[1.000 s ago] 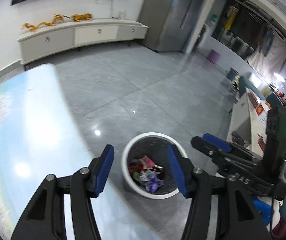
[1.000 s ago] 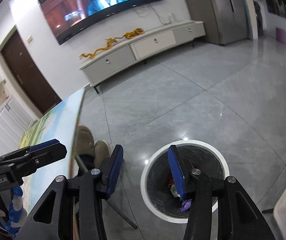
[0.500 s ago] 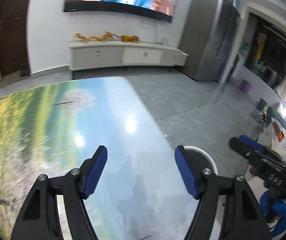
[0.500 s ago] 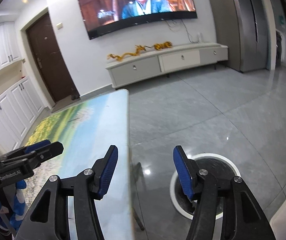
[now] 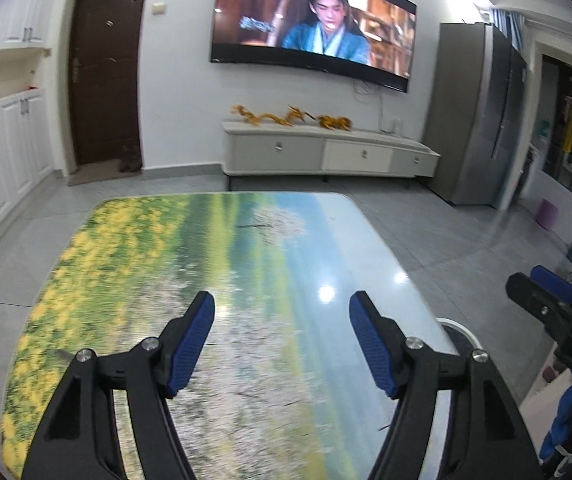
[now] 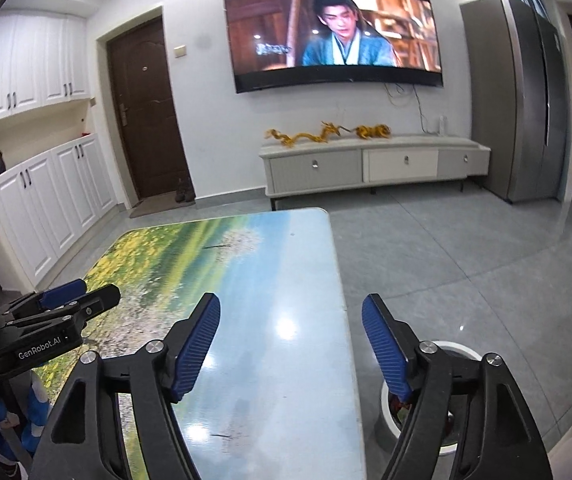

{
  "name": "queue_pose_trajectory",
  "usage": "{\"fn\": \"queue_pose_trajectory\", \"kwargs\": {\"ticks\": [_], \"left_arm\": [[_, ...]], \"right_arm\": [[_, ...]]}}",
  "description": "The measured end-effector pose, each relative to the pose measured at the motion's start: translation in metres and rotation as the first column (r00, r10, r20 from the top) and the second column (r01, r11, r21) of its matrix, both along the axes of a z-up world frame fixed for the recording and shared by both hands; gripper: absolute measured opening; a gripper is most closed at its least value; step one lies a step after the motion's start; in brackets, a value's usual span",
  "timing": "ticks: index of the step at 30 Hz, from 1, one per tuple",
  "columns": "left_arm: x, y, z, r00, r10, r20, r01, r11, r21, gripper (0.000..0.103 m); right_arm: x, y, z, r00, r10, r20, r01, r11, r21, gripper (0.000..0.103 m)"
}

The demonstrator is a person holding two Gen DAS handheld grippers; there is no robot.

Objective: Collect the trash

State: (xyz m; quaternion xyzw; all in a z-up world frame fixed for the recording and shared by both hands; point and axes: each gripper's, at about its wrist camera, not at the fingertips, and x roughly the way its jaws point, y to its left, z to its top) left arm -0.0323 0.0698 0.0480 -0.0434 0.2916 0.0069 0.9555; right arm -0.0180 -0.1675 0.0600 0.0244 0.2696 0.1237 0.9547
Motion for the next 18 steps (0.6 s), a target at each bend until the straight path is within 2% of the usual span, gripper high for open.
{"fn": "queue_pose_trajectory", "kwargs": {"ticks": [6,12,18], "left_arm": [[-0.02,0.015,0.004,0.998,0.063,0.029,-0.064,0.998,0.026,0.076],[-0.027,0.017,0.005,0.991,0.124,0.052,-0.128,0.989,0.079,0.077],[-0.032,0.019,0.003,0.985,0.157,0.071,-0.163,0.983,0.086,0.078]], "right_arm": [[-0.015,0.022,0.005,0.999,0.018,0.031,-0.017,0.999,-0.031,0.079],[-0.025,0.038,0.0,0.999,0.017,0.044,-0.014,0.998,-0.068,0.081],[-0.027,0.043,-0.006,0.999,-0.003,0.05,0.007,0.996,-0.085,0.082]]}}
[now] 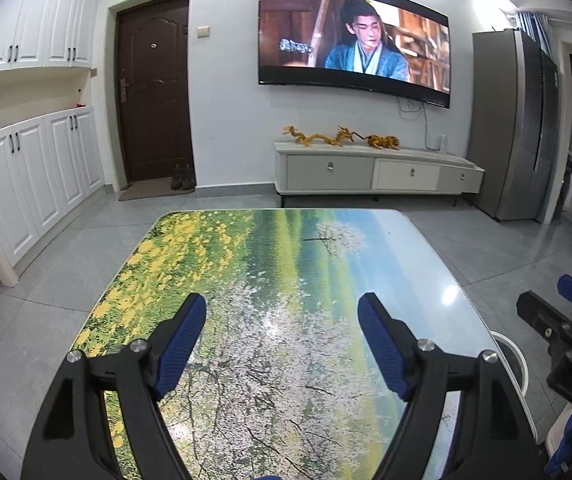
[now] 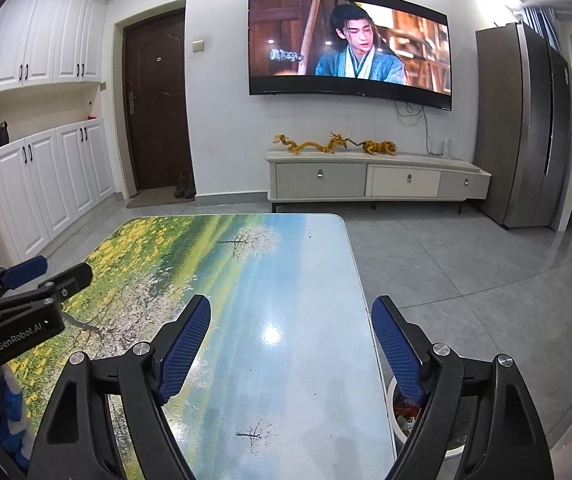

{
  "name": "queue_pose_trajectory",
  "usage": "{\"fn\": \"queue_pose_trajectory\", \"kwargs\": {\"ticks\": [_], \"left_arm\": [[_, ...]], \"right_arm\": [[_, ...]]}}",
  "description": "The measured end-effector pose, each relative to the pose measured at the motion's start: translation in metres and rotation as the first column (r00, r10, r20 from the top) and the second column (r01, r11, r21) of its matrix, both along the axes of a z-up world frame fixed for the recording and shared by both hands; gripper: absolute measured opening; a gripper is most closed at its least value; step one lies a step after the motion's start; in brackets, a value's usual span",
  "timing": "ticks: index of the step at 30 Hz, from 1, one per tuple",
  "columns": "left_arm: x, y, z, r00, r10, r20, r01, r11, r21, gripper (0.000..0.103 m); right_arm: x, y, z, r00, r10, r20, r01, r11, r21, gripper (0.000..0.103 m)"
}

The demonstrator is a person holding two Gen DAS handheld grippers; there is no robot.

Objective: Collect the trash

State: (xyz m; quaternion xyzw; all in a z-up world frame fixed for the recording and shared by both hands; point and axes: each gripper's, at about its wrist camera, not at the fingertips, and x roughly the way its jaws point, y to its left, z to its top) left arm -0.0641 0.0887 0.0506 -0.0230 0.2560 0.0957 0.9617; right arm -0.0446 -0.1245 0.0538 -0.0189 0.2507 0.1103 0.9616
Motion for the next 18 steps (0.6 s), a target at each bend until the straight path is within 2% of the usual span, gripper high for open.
{"fn": "queue_pose_trajectory", "kwargs": {"ticks": [7,18], "left_arm": [[0.004,-0.002,-0.008,1.0,0.015,0.014,-0.015,1.0,0.013,0.078],[0.02,-0.013,-0.027,1.0,-0.021,-0.024,0.021,1.0,0.013,0.078]], "right_arm": [[0.008,-0.003,-0.011,0.999,-0.032,-0.019,0.032,0.999,-0.01,0.082],[0.015,-0.004,-0.032,0.997,-0.066,-0.046,0.064,0.997,-0.045,0.083]]}}
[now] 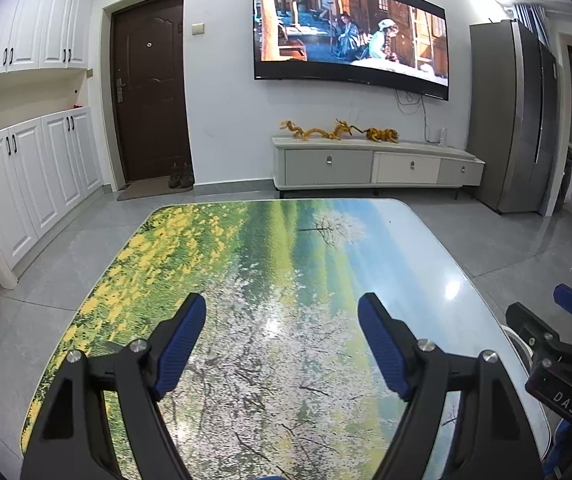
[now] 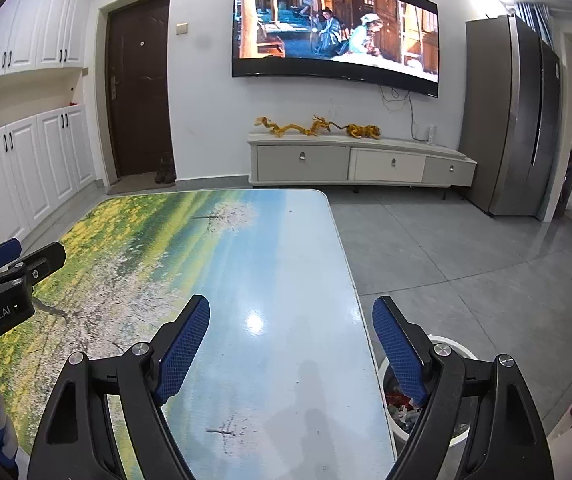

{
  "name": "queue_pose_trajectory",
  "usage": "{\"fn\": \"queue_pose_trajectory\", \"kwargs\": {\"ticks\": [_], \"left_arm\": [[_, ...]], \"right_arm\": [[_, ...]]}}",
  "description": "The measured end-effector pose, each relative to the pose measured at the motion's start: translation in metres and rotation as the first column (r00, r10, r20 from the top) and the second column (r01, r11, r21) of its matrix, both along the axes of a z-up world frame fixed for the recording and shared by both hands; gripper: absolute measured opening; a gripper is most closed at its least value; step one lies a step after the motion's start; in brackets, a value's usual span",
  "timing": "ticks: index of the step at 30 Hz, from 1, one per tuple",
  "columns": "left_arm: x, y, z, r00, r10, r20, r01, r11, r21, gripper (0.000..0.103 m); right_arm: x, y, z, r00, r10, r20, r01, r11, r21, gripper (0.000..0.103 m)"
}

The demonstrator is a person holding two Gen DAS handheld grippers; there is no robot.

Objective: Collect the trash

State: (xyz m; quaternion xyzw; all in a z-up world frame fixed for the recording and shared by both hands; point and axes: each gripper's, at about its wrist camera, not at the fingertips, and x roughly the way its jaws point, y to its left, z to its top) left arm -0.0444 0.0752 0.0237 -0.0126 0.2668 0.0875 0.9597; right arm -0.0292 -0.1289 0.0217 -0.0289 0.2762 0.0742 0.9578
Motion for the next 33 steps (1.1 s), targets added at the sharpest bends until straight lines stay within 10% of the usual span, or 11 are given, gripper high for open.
{"fn": "queue_pose_trajectory", "kwargs": {"ticks": [33], "left_arm": [[0.018,-0.063,-0.022,0.984,-0.165,-0.066,0.165,0.986,0.001,0.078]], "right_arm": [[0.001,-0.059,-0.014,0.984,-0.176,0.012,0.176,0.984,-0.028,0.083]]}}
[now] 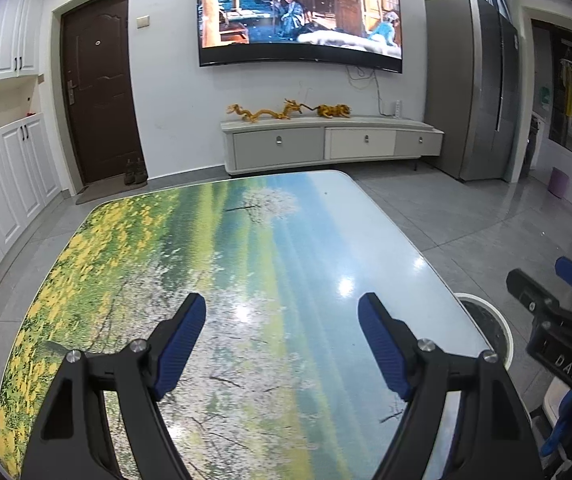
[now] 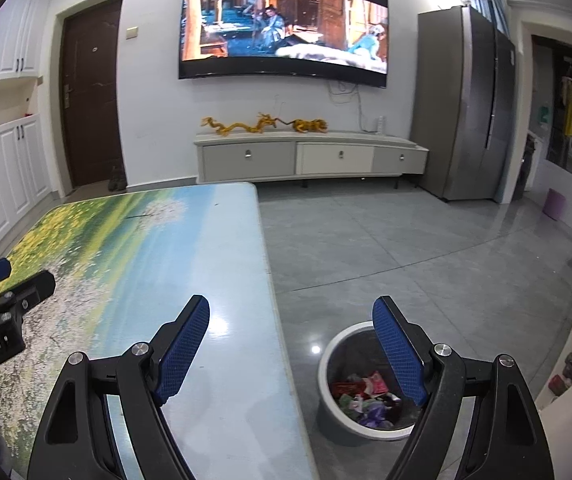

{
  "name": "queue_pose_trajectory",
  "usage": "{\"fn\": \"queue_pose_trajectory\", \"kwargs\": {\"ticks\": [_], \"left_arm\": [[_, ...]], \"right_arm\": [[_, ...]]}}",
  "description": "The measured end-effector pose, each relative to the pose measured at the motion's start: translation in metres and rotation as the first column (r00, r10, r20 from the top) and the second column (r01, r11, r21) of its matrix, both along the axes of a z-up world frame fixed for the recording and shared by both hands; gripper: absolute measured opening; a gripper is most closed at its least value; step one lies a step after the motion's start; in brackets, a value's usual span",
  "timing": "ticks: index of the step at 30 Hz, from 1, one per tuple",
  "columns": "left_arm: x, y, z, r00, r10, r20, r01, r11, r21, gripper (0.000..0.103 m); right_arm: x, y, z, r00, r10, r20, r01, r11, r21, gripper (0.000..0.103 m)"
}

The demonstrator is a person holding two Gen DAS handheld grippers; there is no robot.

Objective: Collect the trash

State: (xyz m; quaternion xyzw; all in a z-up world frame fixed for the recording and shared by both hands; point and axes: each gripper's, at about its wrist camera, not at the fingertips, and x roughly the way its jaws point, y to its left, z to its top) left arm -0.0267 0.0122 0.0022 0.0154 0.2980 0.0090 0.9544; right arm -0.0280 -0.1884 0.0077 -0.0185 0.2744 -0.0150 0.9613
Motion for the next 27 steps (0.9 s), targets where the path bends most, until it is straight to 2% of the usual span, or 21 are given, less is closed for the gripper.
{"fn": "queue_pose_trajectory", "kwargs": {"ticks": [11,27], "left_arm": [[0.002,-0.019,-0.004,0.999,-0.042,-0.013,0.042,0.999,0.012,0.078],[0.005,-0.021,-0.007,0.999,-0.04,-0.019,0.04,0.999,0.007,0.078]], "right_arm": [[-0.001,-0.02,0.001,0.999,-0.051,0.007,0.051,0.999,-0.015,0.083],[0.001,-0.024,-0.006,0.998,-0.063,-0.006,0.063,0.998,-0.006,0.083]]}}
